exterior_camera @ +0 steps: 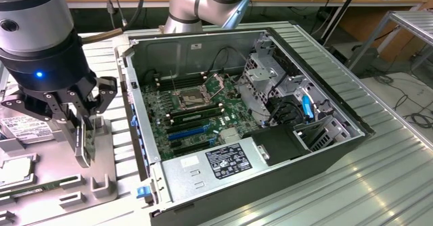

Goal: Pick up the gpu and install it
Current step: 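Pick up the gpu and move the gpu toward the slot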

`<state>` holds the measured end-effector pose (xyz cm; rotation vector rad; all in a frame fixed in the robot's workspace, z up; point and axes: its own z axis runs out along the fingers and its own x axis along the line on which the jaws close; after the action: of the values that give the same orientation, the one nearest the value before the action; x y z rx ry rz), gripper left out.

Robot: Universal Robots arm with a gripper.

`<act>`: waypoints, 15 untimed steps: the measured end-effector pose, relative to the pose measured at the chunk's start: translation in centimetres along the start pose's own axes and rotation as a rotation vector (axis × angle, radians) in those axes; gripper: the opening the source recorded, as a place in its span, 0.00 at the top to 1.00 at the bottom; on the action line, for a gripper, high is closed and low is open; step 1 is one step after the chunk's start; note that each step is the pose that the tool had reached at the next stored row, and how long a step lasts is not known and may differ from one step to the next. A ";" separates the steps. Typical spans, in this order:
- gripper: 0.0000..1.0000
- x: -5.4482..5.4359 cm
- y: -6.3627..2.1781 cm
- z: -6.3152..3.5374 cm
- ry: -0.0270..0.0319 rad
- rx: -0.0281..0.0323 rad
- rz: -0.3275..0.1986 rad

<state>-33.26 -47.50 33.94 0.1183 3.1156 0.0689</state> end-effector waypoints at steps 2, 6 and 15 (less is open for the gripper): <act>0.73 0.0 0.01 -0.16 0.0000 0.0000 0.000; 0.73 0.0 0.02 -0.47 0.0000 0.0000 0.000; 0.73 0.0 0.04 -0.83 0.0001 0.0001 0.000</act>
<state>-33.26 -47.50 34.76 0.1183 3.1157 0.0687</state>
